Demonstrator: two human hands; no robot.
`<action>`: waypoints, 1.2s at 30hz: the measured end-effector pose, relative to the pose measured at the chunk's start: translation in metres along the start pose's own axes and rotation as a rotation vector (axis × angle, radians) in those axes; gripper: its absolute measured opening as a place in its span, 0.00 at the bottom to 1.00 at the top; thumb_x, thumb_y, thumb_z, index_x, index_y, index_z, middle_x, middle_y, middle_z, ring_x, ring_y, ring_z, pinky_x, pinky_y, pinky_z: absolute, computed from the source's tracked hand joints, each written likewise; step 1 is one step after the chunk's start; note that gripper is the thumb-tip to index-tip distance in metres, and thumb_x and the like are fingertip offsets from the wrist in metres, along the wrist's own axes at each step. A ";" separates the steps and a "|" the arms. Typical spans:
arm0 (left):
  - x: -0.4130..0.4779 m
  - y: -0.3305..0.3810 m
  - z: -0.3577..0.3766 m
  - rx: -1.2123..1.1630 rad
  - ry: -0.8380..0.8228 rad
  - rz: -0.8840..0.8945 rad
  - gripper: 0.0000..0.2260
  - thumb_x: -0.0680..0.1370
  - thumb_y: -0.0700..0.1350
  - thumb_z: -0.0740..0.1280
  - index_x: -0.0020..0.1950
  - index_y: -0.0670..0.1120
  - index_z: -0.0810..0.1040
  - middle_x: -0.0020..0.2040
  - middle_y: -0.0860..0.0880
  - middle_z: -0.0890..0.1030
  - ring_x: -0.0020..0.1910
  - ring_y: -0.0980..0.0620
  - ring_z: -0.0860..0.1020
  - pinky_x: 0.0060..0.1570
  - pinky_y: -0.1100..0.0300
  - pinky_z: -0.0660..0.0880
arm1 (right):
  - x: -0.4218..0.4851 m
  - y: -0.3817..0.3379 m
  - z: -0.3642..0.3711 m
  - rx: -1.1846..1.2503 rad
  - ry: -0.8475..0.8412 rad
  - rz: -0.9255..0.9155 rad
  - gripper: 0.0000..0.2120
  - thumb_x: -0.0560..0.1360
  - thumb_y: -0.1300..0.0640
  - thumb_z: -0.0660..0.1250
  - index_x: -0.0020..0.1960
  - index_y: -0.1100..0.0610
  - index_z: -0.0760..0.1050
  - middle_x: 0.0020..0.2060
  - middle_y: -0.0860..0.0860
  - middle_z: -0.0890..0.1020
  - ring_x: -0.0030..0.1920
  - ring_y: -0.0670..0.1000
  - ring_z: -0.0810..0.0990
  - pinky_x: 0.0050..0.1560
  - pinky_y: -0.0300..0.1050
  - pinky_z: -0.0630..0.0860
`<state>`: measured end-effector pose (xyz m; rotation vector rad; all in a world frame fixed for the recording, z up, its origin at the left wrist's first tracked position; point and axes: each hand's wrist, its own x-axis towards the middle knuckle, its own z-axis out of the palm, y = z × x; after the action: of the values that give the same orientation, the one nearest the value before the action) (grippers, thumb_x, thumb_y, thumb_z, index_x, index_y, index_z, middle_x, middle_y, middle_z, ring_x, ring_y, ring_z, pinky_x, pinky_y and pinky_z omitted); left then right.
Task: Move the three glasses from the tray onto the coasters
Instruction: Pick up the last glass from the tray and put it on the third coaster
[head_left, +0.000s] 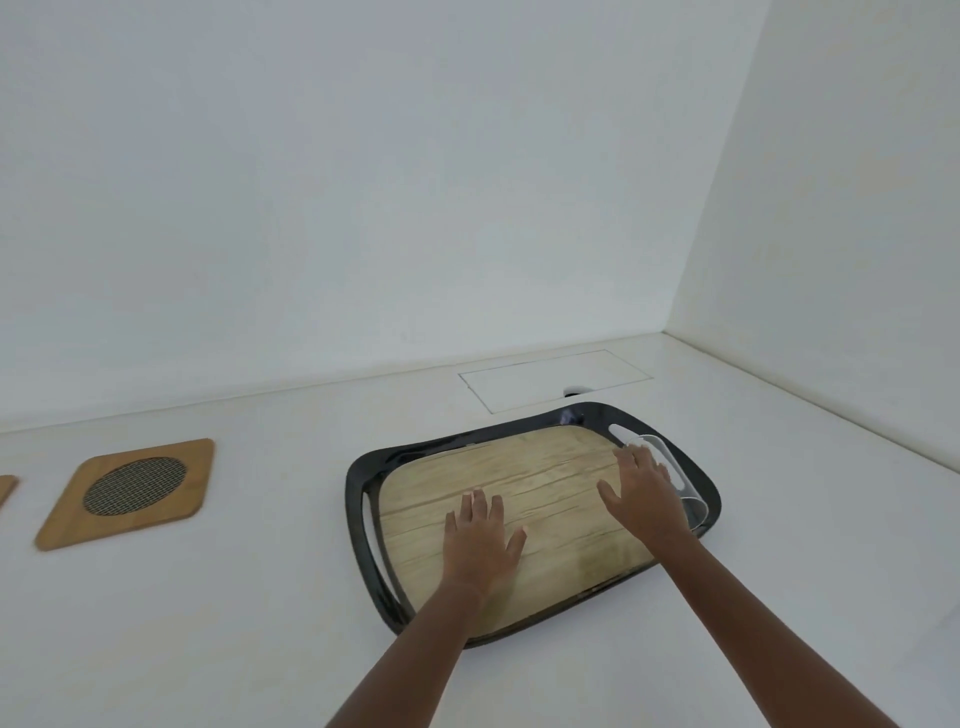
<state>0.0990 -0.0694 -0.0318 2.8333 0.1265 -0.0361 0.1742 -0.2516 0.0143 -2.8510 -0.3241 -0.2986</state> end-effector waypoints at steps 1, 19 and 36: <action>0.002 0.001 0.002 0.011 -0.002 -0.004 0.26 0.80 0.56 0.49 0.74 0.44 0.49 0.76 0.40 0.50 0.75 0.42 0.47 0.73 0.46 0.47 | 0.004 0.006 -0.002 -0.005 0.007 0.024 0.23 0.74 0.55 0.64 0.64 0.66 0.66 0.65 0.64 0.70 0.68 0.62 0.65 0.68 0.57 0.62; 0.023 0.010 0.015 0.050 0.018 -0.022 0.27 0.80 0.57 0.47 0.74 0.44 0.48 0.77 0.40 0.49 0.75 0.42 0.46 0.74 0.45 0.46 | 0.020 0.041 -0.006 0.011 -0.099 0.287 0.40 0.65 0.53 0.70 0.72 0.50 0.53 0.55 0.62 0.73 0.52 0.63 0.76 0.50 0.54 0.75; -0.002 -0.022 -0.054 -0.933 0.161 -0.042 0.19 0.79 0.57 0.52 0.56 0.46 0.75 0.57 0.45 0.78 0.58 0.47 0.74 0.58 0.56 0.68 | -0.006 -0.093 -0.015 1.257 -0.453 0.219 0.21 0.71 0.56 0.69 0.61 0.59 0.69 0.53 0.56 0.79 0.50 0.58 0.80 0.42 0.45 0.77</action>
<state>0.0959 -0.0320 0.0136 1.8984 0.1791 0.1928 0.1437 -0.1694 0.0481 -1.6361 -0.1674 0.4609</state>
